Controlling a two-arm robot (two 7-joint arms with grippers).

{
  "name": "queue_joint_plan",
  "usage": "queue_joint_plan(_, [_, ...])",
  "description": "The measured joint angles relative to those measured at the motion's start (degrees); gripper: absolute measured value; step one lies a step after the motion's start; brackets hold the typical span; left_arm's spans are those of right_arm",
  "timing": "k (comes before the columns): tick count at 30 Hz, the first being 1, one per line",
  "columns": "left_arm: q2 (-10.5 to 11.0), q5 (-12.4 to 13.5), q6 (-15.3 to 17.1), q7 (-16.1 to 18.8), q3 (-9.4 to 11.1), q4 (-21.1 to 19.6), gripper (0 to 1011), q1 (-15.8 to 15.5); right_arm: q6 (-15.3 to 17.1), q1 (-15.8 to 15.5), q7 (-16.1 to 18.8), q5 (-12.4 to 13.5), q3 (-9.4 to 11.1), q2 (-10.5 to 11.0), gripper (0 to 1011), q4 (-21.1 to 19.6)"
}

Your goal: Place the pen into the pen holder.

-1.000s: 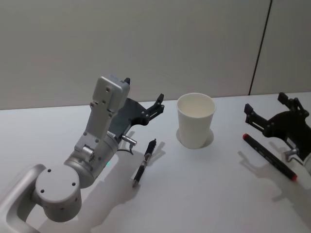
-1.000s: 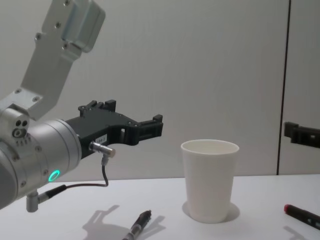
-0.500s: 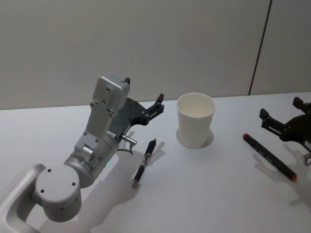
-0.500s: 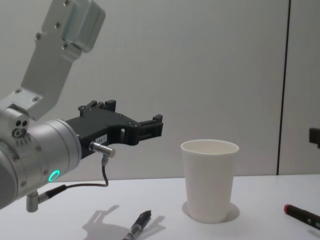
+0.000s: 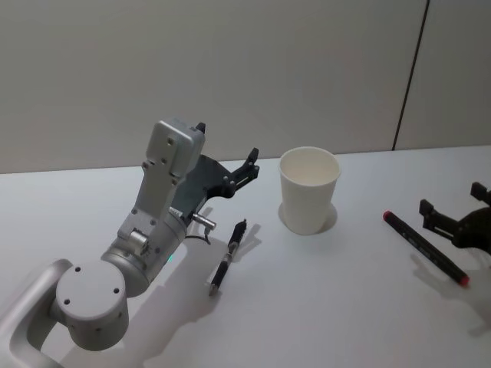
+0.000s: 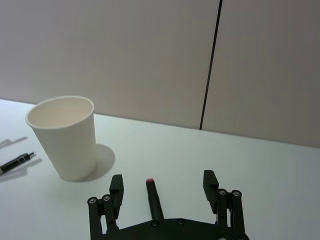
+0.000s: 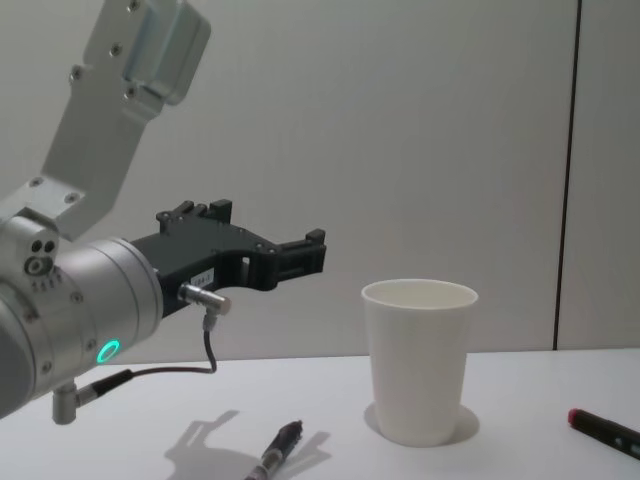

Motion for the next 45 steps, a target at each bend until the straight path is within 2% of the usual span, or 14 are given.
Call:
queue_joint_plan(11, [0.00,0.00,0.00,0.00,0.00,0.00,1001,0.00,7.31,-0.51,-1.10,0.21,0.15,0.57,1001,-0.91])
queue_joint_plan(22, [0.00,0.00,0.00,0.00,0.00,0.00,1001,0.00,12.50,0.44,-2.33,-0.99,-0.19,0.24,1001,-0.48])
queue_joint_plan(32, [0.00,0.00,0.00,0.00,0.00,0.00,1001,0.00,14.85,2.24,-2.05,-2.72,-0.90,-0.66,1001,1.30])
queue_joint_plan(45, [0.00,0.00,0.00,0.00,0.00,0.00,1001,0.00,15.23,5.68,0.18,-5.60,-2.32,-2.52,1001,5.55])
